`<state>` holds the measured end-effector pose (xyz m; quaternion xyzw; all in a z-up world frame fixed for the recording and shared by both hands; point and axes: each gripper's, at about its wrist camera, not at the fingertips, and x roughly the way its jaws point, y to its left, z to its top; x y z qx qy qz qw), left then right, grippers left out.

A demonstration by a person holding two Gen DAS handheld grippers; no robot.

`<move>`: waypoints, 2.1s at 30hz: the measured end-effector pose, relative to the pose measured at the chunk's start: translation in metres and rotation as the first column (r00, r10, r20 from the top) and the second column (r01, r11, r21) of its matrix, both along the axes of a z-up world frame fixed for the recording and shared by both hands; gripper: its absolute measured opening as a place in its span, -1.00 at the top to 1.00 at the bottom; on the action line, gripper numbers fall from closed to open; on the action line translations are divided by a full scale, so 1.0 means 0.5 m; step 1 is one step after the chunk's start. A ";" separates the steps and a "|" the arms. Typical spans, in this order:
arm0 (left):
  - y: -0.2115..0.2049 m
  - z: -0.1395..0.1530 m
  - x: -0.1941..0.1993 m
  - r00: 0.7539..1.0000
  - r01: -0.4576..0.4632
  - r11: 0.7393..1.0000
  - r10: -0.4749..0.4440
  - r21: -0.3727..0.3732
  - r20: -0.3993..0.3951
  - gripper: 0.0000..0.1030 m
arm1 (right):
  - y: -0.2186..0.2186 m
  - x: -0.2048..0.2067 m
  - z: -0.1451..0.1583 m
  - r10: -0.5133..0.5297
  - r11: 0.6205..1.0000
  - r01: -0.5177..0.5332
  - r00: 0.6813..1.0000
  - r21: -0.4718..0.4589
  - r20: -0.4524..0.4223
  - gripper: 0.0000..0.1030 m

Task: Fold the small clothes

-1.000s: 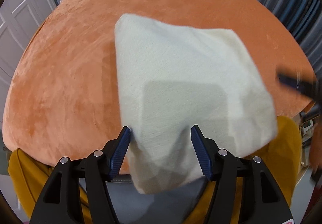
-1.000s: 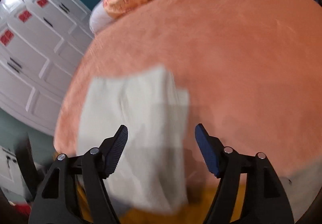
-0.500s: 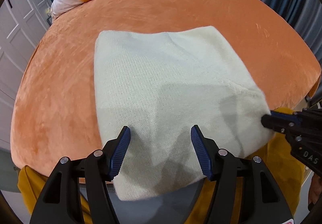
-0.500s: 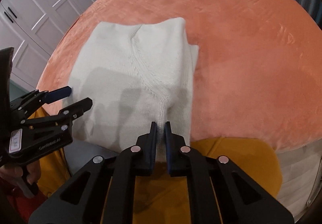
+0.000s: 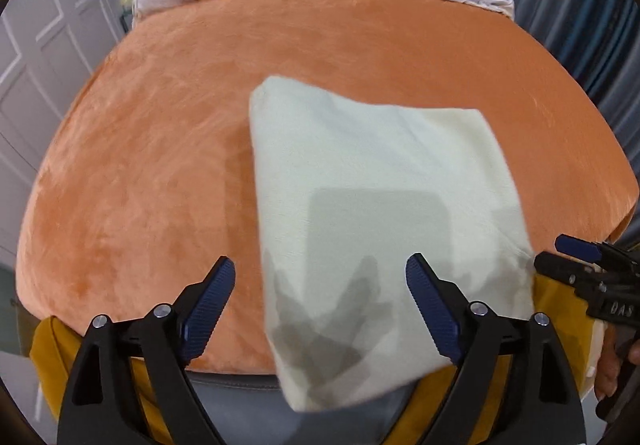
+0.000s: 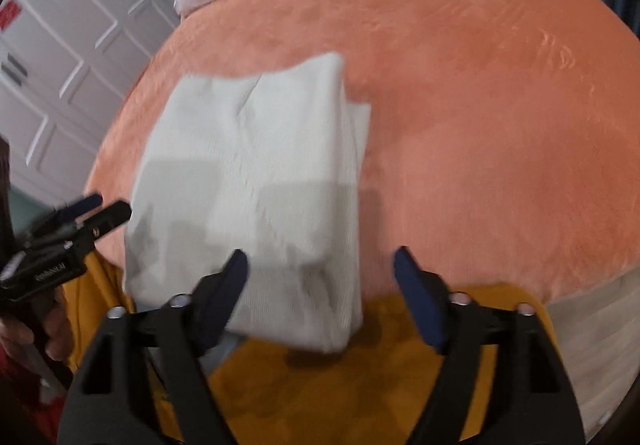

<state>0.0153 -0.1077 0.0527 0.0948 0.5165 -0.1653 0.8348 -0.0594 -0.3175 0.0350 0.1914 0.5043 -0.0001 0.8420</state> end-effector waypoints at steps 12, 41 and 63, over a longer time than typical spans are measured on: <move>0.011 -0.127 0.099 0.980 -0.016 0.975 -0.029 -0.223 -0.195 -0.90 | 0.028 0.130 -0.126 0.020 0.976 -0.005 0.997 0.216 -0.068 -0.83; -0.037 -0.085 0.096 0.984 0.098 0.987 -0.114 -0.125 -0.134 -0.37 | 0.027 0.153 -0.103 -0.014 0.979 0.032 0.996 0.202 -0.090 -0.02; 0.079 0.423 0.051 0.902 0.330 0.870 -0.175 -0.367 0.395 0.11 | 0.131 0.022 0.439 0.040 0.999 -0.046 0.832 -0.003 0.553 0.30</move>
